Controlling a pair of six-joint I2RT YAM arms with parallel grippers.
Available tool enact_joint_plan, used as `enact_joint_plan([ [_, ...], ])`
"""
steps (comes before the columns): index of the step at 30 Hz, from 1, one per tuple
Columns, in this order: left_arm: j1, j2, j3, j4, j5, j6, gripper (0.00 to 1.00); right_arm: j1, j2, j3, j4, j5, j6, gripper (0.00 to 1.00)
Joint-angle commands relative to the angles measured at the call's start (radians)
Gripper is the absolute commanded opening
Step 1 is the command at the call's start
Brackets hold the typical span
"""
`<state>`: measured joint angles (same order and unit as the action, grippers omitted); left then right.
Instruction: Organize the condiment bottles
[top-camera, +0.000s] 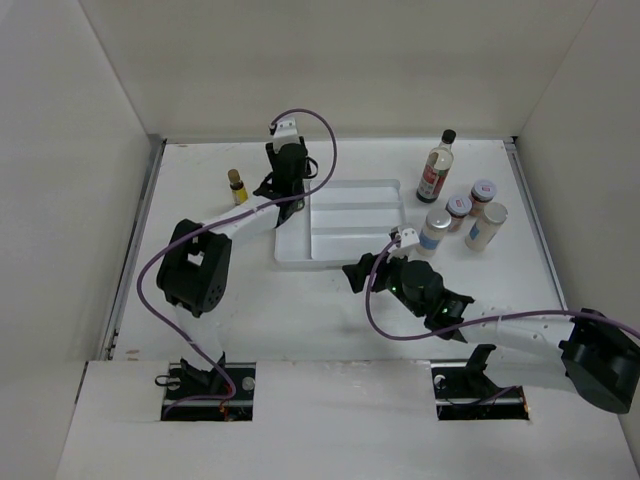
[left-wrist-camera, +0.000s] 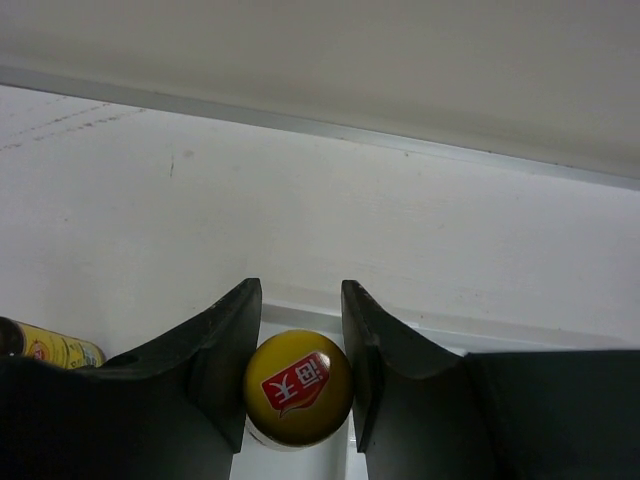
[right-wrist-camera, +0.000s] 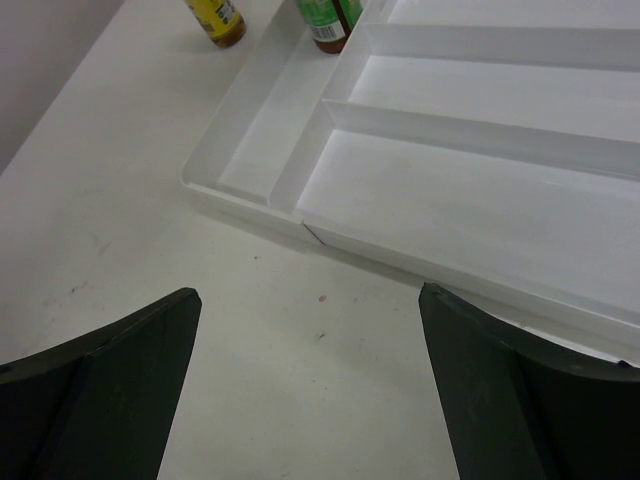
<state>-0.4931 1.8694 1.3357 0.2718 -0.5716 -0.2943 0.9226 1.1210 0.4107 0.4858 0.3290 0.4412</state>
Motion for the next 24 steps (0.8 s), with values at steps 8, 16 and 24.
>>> enact_joint_plan([
  [8, -0.025, -0.166, -0.092, 0.187, -0.048, 0.011, 0.82, -0.018, -0.061, -0.009, 0.051, 0.022, -0.004, 1.0],
  [16, -0.141, -0.421, -0.217, 0.214, -0.053, 0.021, 0.71, 0.041, -0.347, -0.036, 0.001, 0.102, -0.018, 0.66],
  [24, -0.354, -0.414, -0.345, 0.247, 0.042, -0.038, 0.75, 0.21, -0.815, 0.137, -0.168, 0.446, -0.169, 0.47],
])
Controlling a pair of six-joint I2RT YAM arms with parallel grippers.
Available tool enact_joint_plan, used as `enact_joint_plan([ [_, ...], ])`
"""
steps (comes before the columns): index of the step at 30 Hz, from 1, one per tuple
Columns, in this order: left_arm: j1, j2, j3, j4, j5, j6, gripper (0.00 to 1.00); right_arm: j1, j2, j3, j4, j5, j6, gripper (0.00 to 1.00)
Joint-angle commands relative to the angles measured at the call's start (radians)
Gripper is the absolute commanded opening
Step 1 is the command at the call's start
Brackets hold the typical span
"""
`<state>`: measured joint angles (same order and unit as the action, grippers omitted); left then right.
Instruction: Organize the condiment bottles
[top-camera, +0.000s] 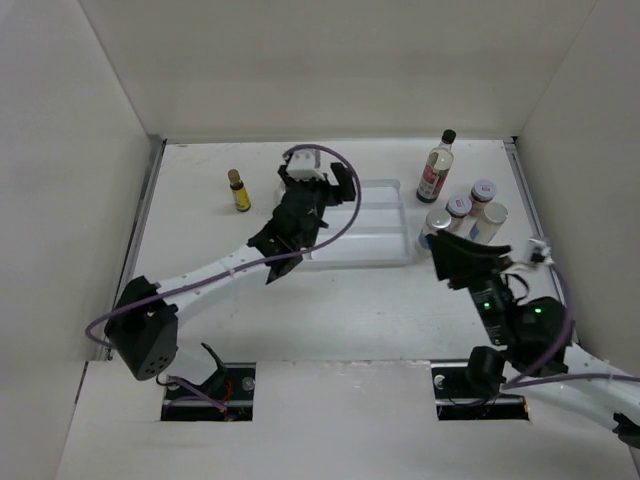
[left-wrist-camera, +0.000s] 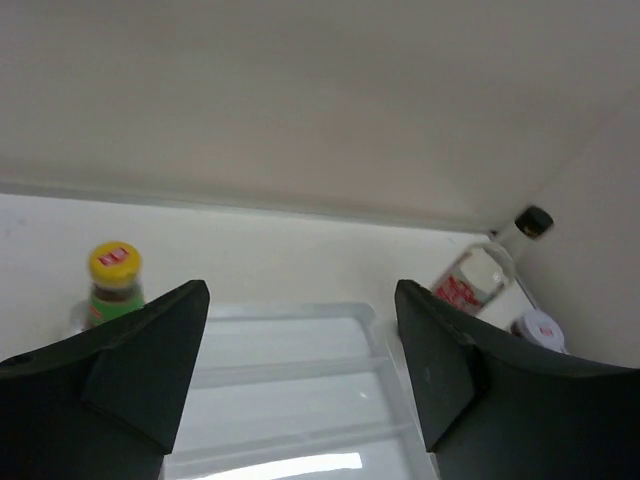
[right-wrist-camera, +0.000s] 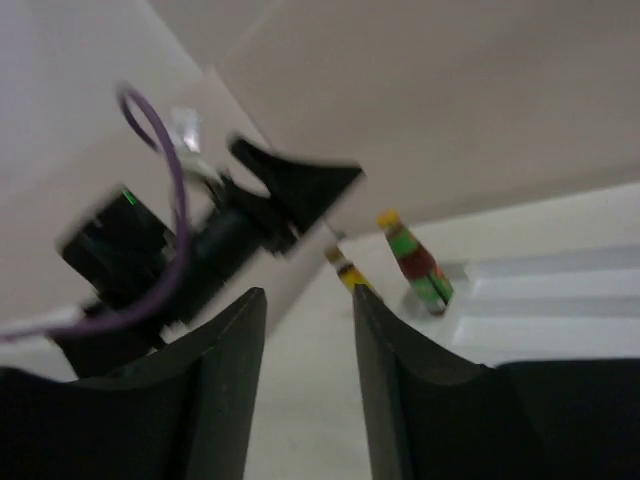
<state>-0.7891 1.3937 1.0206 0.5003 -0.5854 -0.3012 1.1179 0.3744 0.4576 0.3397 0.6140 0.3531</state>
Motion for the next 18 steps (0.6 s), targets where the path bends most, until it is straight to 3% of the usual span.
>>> enact_joint_plan([
  [1, -0.09, 0.088, -0.004, 0.014, 0.082, -0.032, 0.78, 0.013, -0.086, 0.107, 0.011, 0.161, -0.098, 0.53],
  [7, -0.245, 0.296, 0.162, 0.021, 0.212, -0.016, 0.9, -0.095, -0.02, 0.229, 0.142, 0.208, -0.177, 0.9],
  [10, -0.293, 0.418, 0.252, 0.023, 0.246, 0.008, 0.95, -0.135, 0.018, 0.279, 0.151, 0.219, -0.186, 0.99],
  [18, -0.327, 0.597, 0.421, 0.024, 0.242, 0.079, 1.0, -0.172, 0.05, 0.319, 0.087, 0.193, -0.206, 1.0],
])
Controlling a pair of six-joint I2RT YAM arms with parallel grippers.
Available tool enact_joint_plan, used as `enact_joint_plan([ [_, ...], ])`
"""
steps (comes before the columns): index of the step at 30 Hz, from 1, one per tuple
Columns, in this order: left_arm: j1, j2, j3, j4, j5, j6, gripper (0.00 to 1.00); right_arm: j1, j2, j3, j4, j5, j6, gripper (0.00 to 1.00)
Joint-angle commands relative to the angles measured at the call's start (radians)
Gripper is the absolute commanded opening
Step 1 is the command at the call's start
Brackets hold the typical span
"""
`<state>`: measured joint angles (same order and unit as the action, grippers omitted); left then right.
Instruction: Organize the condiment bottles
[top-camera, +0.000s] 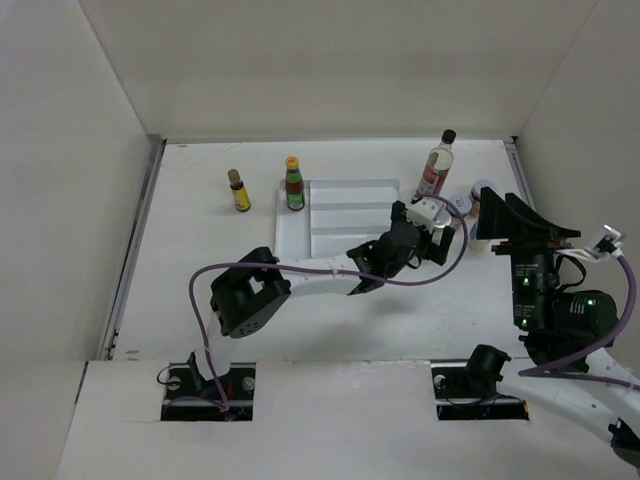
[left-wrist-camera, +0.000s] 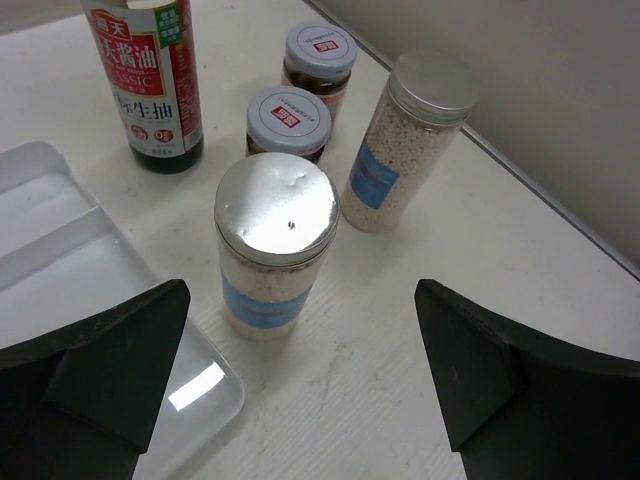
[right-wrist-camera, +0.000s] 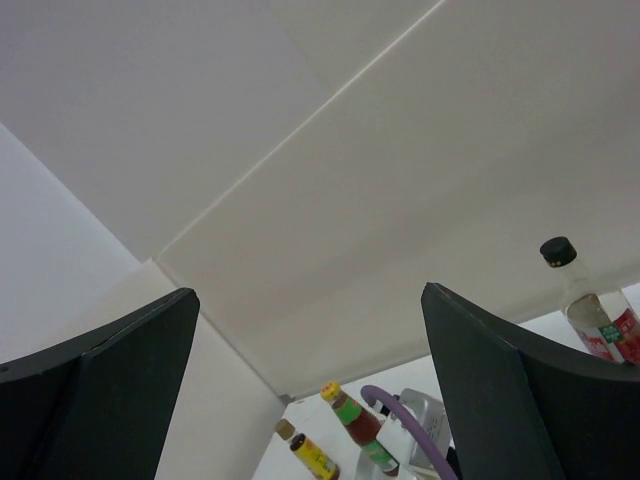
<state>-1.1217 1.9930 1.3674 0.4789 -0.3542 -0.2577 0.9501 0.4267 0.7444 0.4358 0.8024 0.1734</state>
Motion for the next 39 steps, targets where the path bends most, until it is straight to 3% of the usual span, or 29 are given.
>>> enact_joint_plan([
  [1, 0.007, 0.019, 0.097, 0.037, 0.011, 0.041, 1.0, -0.006, -0.002, 0.029, -0.012, 0.003, -0.029, 1.0],
  [11, 0.02, 0.254, 0.383, -0.1, -0.008, 0.1, 0.96, -0.003, -0.023, 0.012, -0.012, -0.017, -0.028, 1.0],
  [17, 0.017, 0.285, 0.391, -0.115, -0.038, 0.104, 0.89, -0.003, -0.037, 0.0, -0.014, -0.017, -0.031, 1.0],
  [20, 0.018, 0.286, 0.384, -0.108, -0.046, 0.106, 0.74, -0.007, -0.023, -0.004, -0.012, -0.023, -0.029, 1.0],
  [22, 0.021, 0.285, 0.389, -0.105, -0.052, 0.11, 0.56, -0.007, -0.02, -0.011, -0.006, -0.023, -0.026, 1.0],
  [26, 0.013, 0.189, 0.317, -0.027, -0.071, 0.117, 0.4, -0.007, -0.02, -0.033, 0.014, -0.051, -0.025, 1.0],
  [33, 0.047, -0.074, 0.13, 0.127, -0.104, 0.161, 0.38, -0.009, -0.028, -0.045, 0.026, -0.052, -0.029, 1.0],
  [39, 0.165, -0.262, -0.097, 0.193, -0.176, 0.156, 0.38, -0.017, -0.048, -0.076, 0.037, -0.049, -0.022, 1.0],
])
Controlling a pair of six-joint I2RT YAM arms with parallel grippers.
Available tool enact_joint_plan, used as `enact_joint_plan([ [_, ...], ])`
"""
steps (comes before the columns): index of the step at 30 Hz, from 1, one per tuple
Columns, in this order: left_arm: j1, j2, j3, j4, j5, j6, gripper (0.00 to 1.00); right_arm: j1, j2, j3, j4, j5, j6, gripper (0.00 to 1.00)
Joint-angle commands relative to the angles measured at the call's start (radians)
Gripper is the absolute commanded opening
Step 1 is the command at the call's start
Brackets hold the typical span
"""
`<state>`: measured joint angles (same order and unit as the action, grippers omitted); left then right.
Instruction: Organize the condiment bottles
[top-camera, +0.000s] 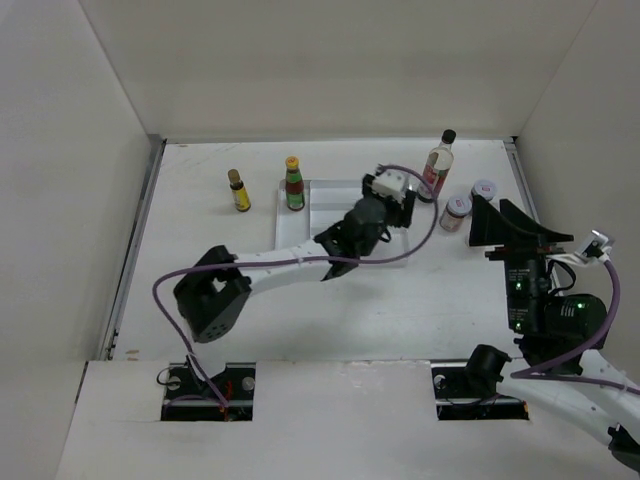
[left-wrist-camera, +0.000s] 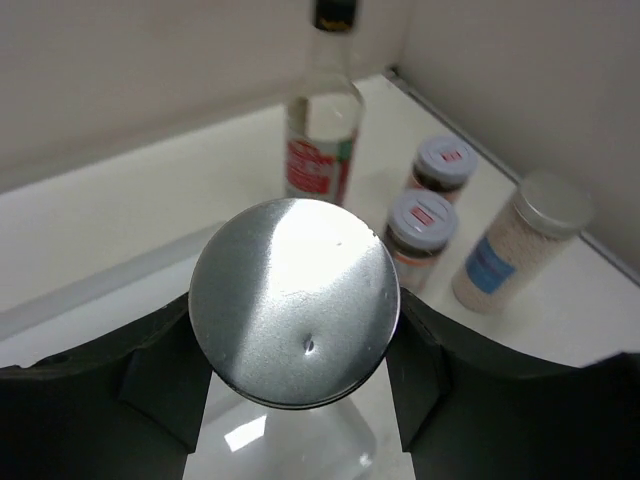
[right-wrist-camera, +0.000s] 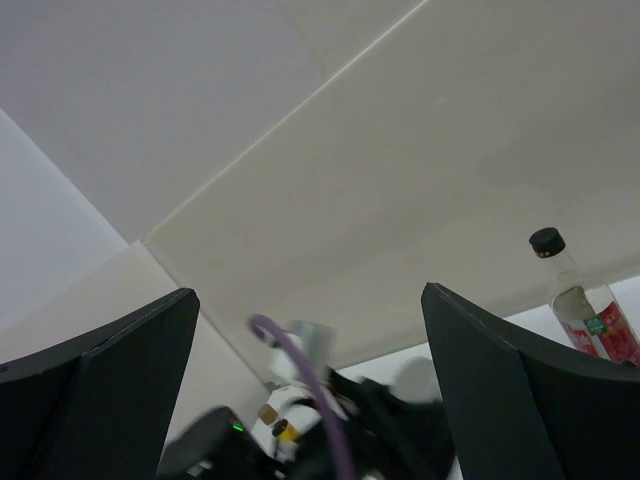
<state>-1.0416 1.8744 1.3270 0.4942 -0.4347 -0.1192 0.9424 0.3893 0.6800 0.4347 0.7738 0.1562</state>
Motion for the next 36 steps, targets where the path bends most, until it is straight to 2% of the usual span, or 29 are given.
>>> enact_joint_plan([
  [1, 0.114, -0.171, -0.101, 0.187, -0.116, 0.016, 0.38, -0.009, -0.009, -0.017, 0.038, -0.019, -0.003, 1.0],
  [7, 0.281, -0.303, -0.294, 0.187, -0.237, -0.033, 0.38, -0.023, 0.052, -0.045, 0.049, -0.022, 0.013, 1.0],
  [11, 0.355, -0.359, -0.388, 0.146, -0.28, -0.083, 0.38, -0.037, 0.092, -0.069, 0.05, -0.022, 0.023, 1.0],
  [20, 0.42, -0.356, -0.515, 0.098, -0.28, -0.181, 0.37, -0.08, 0.135, -0.131, 0.045, -0.047, 0.06, 1.0],
  [28, 0.423, -0.253, -0.494, 0.119, -0.225, -0.209, 0.42, -0.149, 0.169, -0.163, 0.036, -0.111, 0.123, 1.0],
  [32, 0.417, -0.239, -0.485, 0.113, -0.223, -0.209, 0.49, -0.173, 0.192, -0.165, 0.027, -0.148, 0.147, 1.0],
  [36, 0.41, -0.247, -0.488, 0.099, -0.231, -0.209, 0.72, -0.182, 0.194, -0.166, 0.022, -0.157, 0.163, 1.0],
])
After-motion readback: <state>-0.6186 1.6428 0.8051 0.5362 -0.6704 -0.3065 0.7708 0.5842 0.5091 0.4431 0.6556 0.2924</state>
